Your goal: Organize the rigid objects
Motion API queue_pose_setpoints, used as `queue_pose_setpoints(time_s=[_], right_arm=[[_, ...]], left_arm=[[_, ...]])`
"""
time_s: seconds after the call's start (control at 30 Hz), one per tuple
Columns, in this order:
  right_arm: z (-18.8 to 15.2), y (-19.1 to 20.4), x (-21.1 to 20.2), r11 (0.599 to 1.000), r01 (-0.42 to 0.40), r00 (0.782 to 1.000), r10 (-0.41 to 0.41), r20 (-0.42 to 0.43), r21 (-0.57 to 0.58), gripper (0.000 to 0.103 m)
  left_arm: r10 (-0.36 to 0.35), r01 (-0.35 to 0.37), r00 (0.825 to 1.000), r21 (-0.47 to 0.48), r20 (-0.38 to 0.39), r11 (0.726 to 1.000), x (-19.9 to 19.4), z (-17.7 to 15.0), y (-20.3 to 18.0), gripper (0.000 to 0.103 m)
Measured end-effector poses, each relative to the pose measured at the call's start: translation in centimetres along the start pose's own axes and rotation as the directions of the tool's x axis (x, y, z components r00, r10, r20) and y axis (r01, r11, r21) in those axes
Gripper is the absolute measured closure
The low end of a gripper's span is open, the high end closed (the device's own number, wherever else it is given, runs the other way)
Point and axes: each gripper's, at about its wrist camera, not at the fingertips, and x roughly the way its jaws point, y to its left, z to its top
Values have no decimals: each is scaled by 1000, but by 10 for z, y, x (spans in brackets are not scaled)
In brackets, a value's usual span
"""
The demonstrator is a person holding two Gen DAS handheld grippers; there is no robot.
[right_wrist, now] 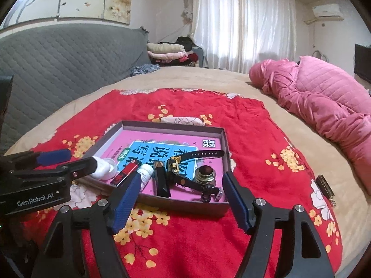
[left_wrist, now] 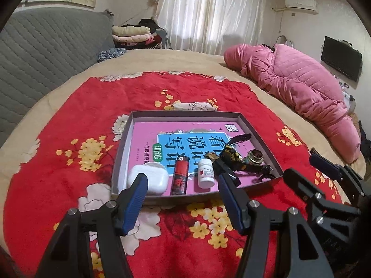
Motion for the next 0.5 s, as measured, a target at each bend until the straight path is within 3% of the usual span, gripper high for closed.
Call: queue_pose_setpoints(time_s=[0.5], right_arm=[[-12, -1, -22, 998, -14, 999, 16, -36, 54, 28]], left_arm=[[-16, 16, 998, 7, -55, 1000, -21, -24, -2, 40]])
